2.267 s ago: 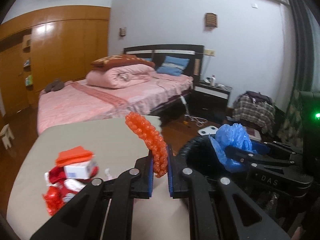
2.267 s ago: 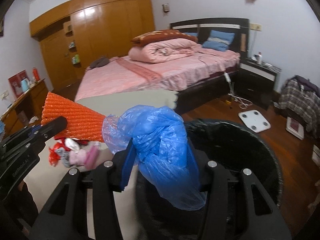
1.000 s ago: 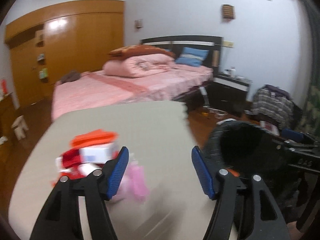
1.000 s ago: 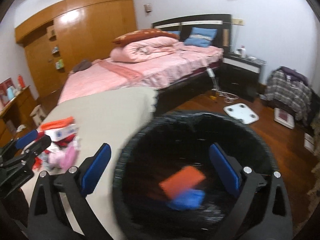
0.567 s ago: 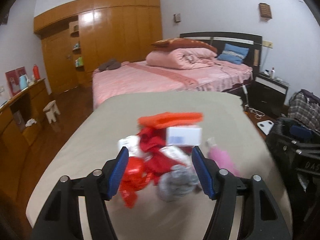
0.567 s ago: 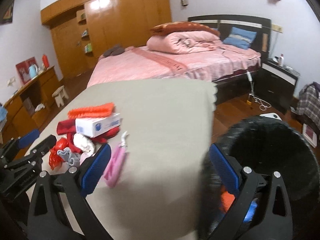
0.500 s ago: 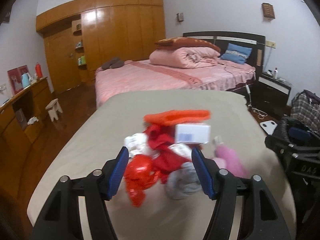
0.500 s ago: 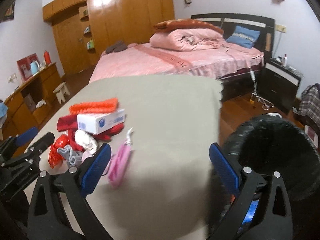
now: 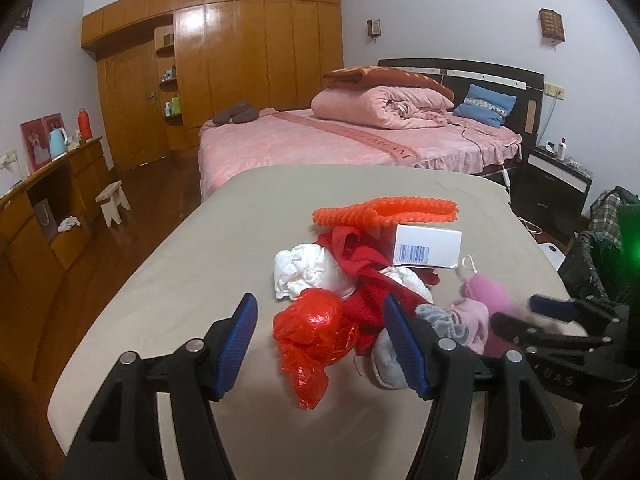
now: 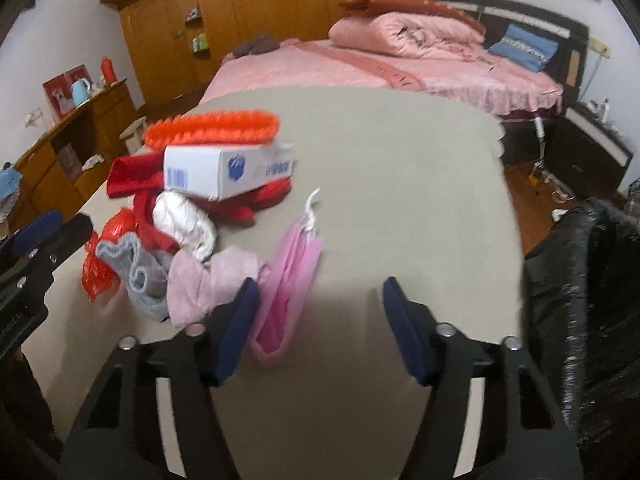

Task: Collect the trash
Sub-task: 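Return both tools to the pile and grasp the pink mask pouch with the right gripper, then grasp the grey sock with the left gripper while the right gripper holds the pink pouch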

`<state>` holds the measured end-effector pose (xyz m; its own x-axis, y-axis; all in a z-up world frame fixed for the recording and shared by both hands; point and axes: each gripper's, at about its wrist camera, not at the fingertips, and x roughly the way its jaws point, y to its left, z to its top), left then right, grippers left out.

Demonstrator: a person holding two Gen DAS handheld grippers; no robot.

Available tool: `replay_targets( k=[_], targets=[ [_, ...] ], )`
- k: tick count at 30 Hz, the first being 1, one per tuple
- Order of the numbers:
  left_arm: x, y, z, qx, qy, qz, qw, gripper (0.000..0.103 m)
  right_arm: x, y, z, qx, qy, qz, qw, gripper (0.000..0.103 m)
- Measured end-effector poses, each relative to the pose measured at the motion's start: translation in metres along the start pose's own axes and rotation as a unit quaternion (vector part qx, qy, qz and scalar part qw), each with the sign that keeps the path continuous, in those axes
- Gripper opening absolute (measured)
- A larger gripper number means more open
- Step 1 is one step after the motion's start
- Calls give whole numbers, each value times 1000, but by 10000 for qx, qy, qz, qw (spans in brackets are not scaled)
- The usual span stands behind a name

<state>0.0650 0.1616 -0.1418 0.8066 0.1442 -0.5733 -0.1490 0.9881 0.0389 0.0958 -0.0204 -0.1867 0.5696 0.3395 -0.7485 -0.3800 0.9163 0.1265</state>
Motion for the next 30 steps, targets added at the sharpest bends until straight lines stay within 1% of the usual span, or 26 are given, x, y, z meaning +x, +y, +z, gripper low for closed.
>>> replay_targets(
  k=[2,3,5,6,7,13,17,22,24,30],
  targets=[
    [0,-1,2,-8,-2,-26,10000,64,1,2,-1,-10,73,141,9999,38],
    [0,-2,2,-18,-1,-42,10000,64,1,2,-2,-25,101,195,9998,35],
    [-1,-4,1,-25,1,-65,10000,64,1,4,-4,-45,163,292,9994,25],
    [-1,-5,1,-22,-2,-81,10000,64,0,5,-5,-44,164,322,9993,22],
    [-1,-7,1,-17,-3,-97,10000,64,-1,5,-5,-45,168,364,9992,17],
    [-3,-18,0,27,26,-244,9997,64,-12,0,-4,-36,72,354,9993,13],
    [-3,-28,-2,-8,90,-390,9992,64,-23,-9,1,-10,-65,257,9996,13],
    [2,-43,-9,34,244,-527,9983,62,-32,-19,-1,21,-109,184,9998,13],
    [5,-47,-11,74,299,-538,9981,60,-33,-22,-3,20,-94,166,9998,13],
    [16,-53,-12,47,399,-604,9974,47,-32,-29,-5,57,-52,141,9999,13]
  ],
)
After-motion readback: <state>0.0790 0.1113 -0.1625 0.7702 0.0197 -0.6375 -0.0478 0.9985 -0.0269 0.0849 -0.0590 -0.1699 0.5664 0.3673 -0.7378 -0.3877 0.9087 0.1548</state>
